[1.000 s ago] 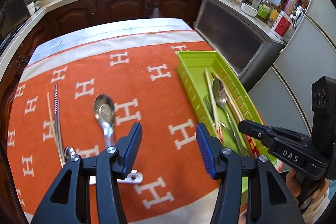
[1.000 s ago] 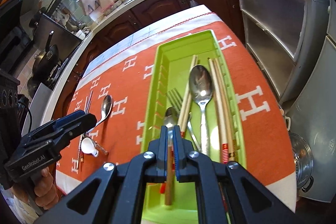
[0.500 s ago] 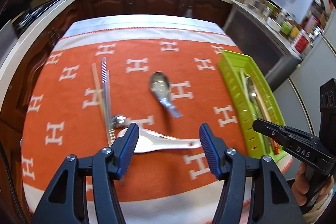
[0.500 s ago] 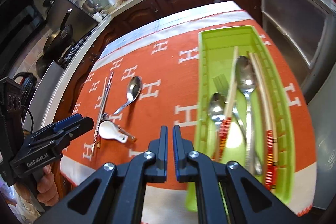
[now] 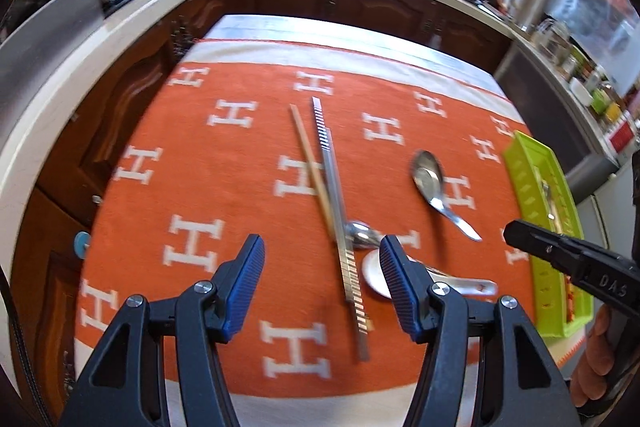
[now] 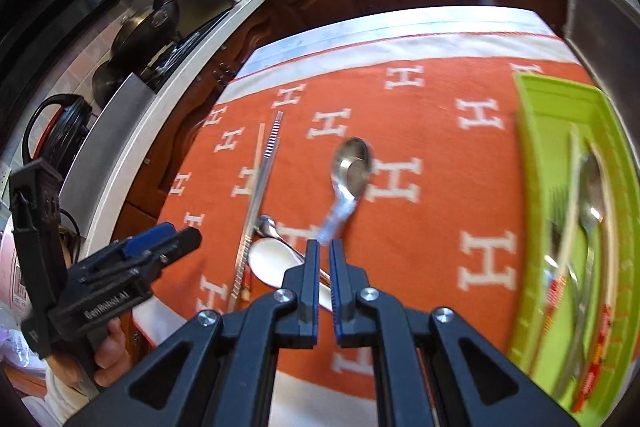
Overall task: Organize utensils
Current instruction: 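Move both open tools back over the chopsticks on the cloth, then grasp a metal chopstick with the left tool while the right tool grasps the other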
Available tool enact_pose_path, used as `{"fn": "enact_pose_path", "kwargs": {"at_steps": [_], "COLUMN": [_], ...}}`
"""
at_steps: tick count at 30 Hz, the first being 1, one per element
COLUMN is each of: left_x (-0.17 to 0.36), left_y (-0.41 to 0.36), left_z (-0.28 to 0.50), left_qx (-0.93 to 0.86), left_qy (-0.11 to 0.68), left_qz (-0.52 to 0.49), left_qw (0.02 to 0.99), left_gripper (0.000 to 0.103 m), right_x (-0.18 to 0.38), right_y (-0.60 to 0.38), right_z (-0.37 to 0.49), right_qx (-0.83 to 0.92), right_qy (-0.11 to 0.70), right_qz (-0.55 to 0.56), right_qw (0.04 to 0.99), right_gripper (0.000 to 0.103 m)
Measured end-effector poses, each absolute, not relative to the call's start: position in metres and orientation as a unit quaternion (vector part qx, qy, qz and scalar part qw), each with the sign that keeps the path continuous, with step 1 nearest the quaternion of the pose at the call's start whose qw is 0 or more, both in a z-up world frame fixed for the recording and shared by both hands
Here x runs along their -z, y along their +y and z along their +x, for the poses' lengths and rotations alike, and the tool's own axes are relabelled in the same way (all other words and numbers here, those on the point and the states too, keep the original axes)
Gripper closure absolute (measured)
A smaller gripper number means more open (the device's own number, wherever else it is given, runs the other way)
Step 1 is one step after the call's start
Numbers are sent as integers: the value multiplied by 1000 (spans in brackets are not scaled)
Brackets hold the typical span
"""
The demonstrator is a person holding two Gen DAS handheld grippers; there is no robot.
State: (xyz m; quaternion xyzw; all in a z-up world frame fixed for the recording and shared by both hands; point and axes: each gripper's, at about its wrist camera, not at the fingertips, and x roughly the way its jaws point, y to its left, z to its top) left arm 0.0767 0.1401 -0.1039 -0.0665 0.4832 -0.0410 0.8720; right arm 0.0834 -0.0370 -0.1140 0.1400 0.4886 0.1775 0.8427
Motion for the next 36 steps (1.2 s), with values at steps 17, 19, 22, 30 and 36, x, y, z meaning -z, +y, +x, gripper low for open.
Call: {"fn": "enact_pose_path", "kwargs": {"at_steps": [17, 19, 22, 30, 36], "left_x": [132, 135, 139, 144, 143], "left_y": [200, 203, 206, 210, 213], "left_z": [95, 96, 97, 97, 97], "left_qx": [-7, -7, -4, 0, -1], "left_qy": [487, 489, 490, 492, 490], "left_qz": [-96, -103, -108, -118, -121], "left_qw": [868, 866, 865, 863, 863], "left_gripper": [45, 45, 45, 45, 45], "right_x": [169, 173, 178, 175, 183], "right_y": [65, 69, 72, 85, 96], "right_z": [167, 170, 172, 177, 180], "right_qx": [-221, -217, -214, -210, -216], "right_qy": [575, 580, 584, 589, 602], "right_qz": [125, 121, 122, 110, 116], "right_qw": [778, 776, 774, 772, 760], "right_gripper": [96, 96, 96, 96, 94]}}
